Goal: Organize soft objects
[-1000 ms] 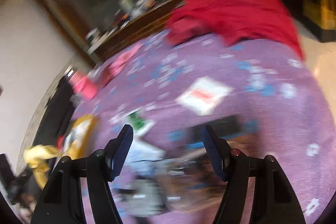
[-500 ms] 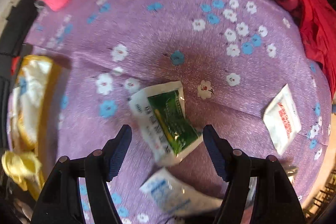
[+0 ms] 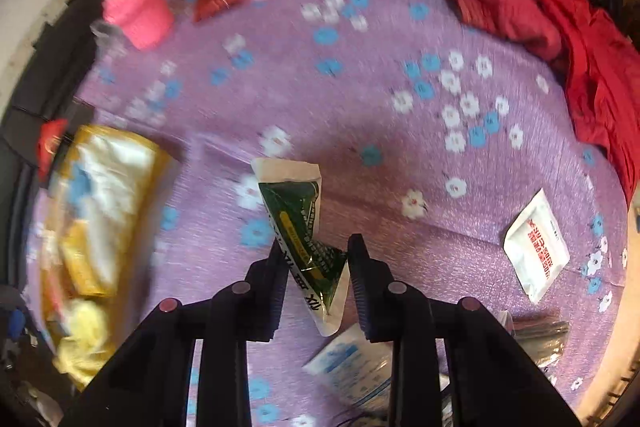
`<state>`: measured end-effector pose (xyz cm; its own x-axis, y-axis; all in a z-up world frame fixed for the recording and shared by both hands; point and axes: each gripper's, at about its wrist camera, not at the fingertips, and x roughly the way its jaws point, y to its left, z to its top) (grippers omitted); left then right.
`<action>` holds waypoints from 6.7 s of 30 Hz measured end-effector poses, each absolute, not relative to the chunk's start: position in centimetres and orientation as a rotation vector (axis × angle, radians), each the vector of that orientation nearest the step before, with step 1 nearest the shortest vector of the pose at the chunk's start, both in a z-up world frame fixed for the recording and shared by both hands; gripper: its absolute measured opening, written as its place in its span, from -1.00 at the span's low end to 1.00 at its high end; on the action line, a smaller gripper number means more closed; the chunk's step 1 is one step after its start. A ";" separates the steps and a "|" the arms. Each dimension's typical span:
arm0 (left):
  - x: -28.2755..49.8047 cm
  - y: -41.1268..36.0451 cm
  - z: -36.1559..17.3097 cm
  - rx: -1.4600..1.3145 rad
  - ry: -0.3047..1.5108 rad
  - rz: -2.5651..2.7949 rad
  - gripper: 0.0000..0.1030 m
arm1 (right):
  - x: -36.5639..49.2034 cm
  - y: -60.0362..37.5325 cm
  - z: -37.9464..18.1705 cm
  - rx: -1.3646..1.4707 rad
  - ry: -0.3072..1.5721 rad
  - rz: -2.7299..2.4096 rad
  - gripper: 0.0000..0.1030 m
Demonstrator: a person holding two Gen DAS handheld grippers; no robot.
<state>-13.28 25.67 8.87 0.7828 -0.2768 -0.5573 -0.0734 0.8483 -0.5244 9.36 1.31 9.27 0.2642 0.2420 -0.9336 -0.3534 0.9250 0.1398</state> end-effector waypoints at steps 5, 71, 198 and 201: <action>-14.4 26.4 8.9 -0.568 0.645 -0.084 0.29 | 5.4 6.3 11.7 -0.098 1.214 0.573 -0.45; -9.7 2.1 7.6 0.210 0.817 -0.017 0.67 | -9.0 -21.6 11.0 0.160 0.789 0.278 0.44; -12.9 25.2 10.1 -0.313 0.622 -0.003 0.47 | 1.2 13.9 9.3 0.101 1.242 0.769 -0.84; -14.1 25.4 10.6 -0.296 0.598 0.022 0.52 | 1.0 15.0 7.7 -0.022 1.216 0.672 -0.62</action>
